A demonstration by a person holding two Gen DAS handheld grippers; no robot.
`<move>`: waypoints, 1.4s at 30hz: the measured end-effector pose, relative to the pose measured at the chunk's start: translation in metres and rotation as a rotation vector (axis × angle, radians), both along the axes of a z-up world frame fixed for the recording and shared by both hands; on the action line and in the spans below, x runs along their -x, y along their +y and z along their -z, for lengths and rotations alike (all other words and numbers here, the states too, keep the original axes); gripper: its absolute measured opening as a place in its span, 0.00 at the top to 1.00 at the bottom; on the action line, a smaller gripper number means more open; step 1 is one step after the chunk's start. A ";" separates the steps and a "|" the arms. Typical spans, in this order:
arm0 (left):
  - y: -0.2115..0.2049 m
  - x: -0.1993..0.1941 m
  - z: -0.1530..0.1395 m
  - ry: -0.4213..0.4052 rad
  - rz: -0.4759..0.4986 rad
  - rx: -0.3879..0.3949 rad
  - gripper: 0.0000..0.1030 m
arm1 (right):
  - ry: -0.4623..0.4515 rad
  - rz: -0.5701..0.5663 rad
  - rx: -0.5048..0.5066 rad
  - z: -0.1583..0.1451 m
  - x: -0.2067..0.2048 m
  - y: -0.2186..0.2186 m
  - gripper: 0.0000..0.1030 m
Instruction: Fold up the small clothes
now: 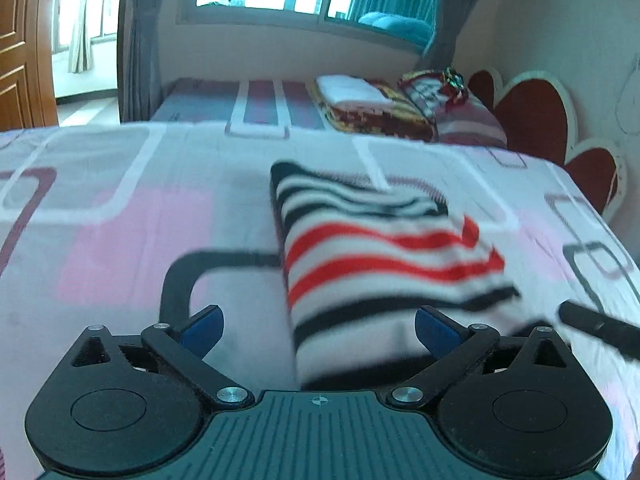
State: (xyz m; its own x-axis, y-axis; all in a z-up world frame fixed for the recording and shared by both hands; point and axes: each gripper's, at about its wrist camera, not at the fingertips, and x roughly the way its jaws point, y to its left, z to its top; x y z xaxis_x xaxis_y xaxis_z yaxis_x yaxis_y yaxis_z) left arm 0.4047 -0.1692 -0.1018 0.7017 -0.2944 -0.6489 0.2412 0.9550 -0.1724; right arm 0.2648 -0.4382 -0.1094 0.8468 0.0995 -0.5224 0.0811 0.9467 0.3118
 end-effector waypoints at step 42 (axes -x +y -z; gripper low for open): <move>-0.017 -0.037 0.028 0.039 0.015 -0.048 0.00 | -0.002 -0.147 0.157 0.008 -0.092 0.026 0.67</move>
State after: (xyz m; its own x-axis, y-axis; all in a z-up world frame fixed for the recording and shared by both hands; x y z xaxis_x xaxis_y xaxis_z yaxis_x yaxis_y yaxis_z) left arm 0.4417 -0.1865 -0.1293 0.6713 -0.2728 -0.6892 0.2496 0.9587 -0.1363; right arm 0.3568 -0.4126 -0.1177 0.8304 0.1397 -0.5394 -0.0621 0.9852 0.1597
